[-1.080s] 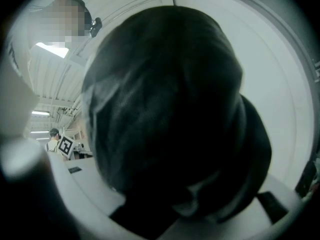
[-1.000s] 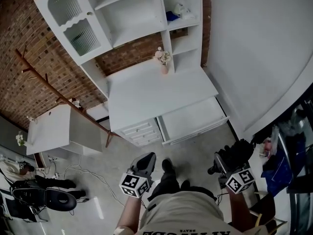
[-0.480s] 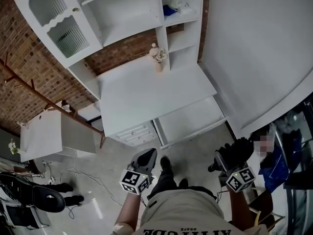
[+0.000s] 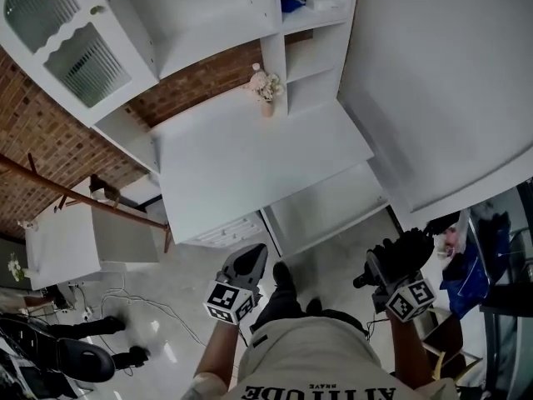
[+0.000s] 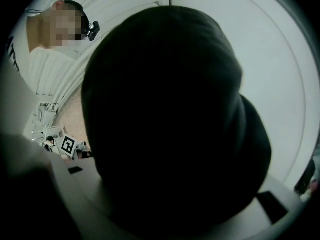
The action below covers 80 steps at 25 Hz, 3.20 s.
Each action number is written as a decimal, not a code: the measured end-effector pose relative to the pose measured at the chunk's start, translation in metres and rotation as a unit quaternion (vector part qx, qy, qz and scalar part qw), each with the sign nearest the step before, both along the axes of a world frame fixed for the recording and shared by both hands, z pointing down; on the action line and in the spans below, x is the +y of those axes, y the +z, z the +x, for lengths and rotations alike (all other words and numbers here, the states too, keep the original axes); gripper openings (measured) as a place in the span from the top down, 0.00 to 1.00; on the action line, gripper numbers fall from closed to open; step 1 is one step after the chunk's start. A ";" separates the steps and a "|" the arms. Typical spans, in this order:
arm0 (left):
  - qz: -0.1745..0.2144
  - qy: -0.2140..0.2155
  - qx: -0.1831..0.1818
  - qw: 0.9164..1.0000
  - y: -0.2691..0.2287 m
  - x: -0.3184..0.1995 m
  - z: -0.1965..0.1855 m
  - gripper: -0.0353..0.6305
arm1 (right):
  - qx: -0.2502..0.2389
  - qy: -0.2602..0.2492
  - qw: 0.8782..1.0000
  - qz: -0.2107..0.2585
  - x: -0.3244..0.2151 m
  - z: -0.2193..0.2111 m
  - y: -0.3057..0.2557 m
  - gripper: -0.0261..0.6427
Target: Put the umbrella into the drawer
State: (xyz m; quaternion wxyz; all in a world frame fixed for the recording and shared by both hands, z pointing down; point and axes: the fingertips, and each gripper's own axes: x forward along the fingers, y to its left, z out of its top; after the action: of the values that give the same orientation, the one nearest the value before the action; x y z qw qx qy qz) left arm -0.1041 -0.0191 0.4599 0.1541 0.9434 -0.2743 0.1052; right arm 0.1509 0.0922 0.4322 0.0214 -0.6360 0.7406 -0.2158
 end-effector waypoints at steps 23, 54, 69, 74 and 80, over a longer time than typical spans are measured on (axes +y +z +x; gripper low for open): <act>-0.003 0.068 -0.021 0.997 0.029 -0.124 -0.015 0.91 | -0.026 0.071 0.995 -0.061 -0.114 -0.009 0.049 0.58; -0.097 -0.020 -0.056 0.993 0.089 -0.143 0.087 0.91 | -0.234 0.077 0.935 -0.257 -0.229 0.079 0.270 0.59; -0.158 -0.055 -0.082 0.983 0.136 -0.139 0.108 0.91 | -0.297 0.138 0.869 -0.371 -0.240 0.090 0.408 0.58; -0.176 -0.067 -0.084 0.979 0.154 -0.143 0.113 0.91 | -0.310 0.164 0.845 -0.403 -0.245 0.090 0.454 0.58; -0.195 -0.082 -0.089 0.973 0.165 -0.147 0.112 0.91 | -0.305 0.212 0.811 -0.453 -0.235 0.092 0.497 0.58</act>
State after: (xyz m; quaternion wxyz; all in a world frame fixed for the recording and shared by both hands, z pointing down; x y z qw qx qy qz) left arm 0.0078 -0.1663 0.6248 0.3184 0.8562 -0.3378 0.2270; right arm 0.2432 -0.1428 0.9292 0.0007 -0.6163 0.3617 -0.6995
